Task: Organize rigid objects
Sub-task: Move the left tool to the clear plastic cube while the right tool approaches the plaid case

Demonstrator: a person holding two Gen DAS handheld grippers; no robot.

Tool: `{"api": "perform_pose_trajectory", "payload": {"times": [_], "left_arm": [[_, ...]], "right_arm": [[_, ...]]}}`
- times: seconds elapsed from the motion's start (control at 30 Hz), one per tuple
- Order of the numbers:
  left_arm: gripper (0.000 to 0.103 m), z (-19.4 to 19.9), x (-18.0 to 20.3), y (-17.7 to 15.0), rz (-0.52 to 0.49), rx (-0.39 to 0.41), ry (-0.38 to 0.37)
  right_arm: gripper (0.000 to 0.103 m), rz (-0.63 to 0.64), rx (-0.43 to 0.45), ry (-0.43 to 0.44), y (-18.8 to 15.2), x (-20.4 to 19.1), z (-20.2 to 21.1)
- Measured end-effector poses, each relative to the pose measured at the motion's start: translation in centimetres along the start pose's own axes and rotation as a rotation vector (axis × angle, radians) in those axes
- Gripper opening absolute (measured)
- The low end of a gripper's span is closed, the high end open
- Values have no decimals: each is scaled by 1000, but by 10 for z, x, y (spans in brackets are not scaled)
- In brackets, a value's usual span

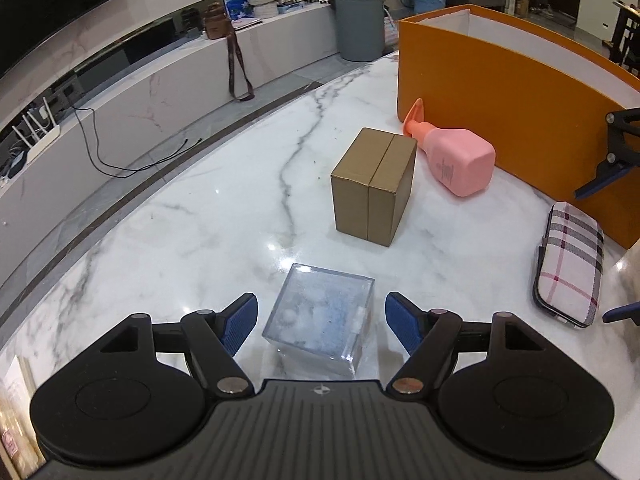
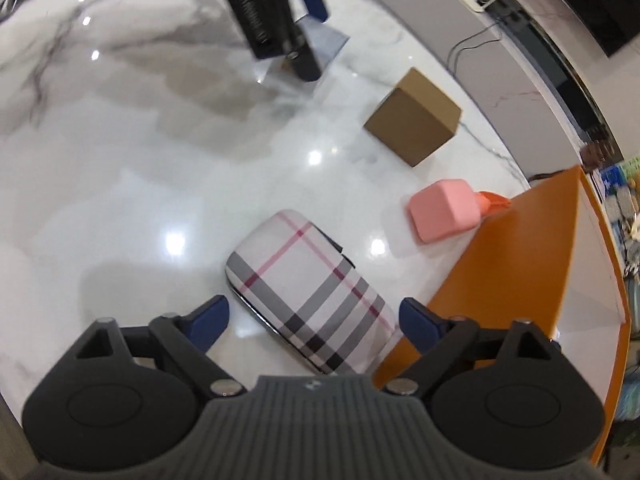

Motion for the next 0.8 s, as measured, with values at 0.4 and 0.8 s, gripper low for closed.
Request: {"api": "perform_pose_trajectory", "payload": {"times": [0.4,0.8], "left_arm": [[86,-14,-14,-4,13,11,-96],[73,-26,-10,-10,-7,15,-127]], "right_arm": [[98,-110,-105,122,5,11,-16],[100,-168,-98,105,12,14,-16]]}}
Point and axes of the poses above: each gripper's, at about its wrist camera, not at the fingertips, and z roughly against the way its jaws point, x to its right, y to its top, the point moved 7 cm from there along -z, roughly the way its jaws point, and after that the axes turned 4 degrees about -z, right-handed, at the moved point
